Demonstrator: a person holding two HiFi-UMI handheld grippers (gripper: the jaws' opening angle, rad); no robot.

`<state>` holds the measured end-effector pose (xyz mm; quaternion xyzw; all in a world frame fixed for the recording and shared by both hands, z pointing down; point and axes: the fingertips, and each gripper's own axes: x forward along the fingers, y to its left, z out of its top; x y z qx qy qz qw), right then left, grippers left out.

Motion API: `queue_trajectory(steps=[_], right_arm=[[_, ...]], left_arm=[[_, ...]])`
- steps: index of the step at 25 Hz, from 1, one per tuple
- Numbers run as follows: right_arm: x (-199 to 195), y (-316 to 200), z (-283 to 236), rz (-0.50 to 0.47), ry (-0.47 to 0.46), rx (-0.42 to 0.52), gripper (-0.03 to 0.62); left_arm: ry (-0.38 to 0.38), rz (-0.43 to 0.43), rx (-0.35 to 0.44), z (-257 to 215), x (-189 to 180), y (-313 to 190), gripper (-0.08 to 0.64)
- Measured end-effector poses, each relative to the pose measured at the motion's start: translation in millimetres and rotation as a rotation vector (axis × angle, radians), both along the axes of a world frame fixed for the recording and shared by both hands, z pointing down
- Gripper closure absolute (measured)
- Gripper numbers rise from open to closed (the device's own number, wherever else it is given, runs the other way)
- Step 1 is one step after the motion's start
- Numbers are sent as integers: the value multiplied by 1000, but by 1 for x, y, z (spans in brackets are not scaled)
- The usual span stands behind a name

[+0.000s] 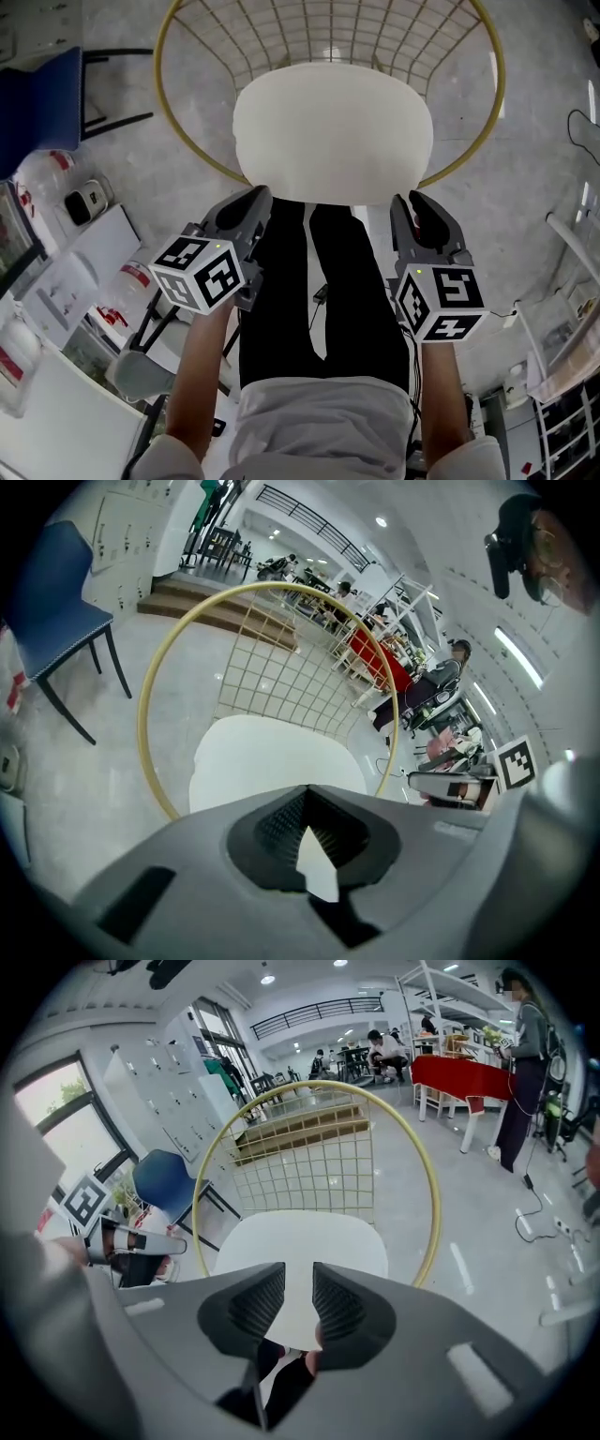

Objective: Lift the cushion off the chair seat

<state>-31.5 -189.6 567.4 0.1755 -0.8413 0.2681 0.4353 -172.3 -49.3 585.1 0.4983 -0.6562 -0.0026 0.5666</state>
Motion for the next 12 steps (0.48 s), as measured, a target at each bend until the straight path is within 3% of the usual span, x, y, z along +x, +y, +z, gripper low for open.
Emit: queue_trajectory(steps=[6, 12], right_arm=[[-2, -8, 29, 33, 19, 12, 468], [-9, -18, 61, 66, 39, 26, 419]], left_arm=[[-31, -16, -53, 29, -19, 11, 555], [-69, -27, -111, 63, -41, 15, 419]])
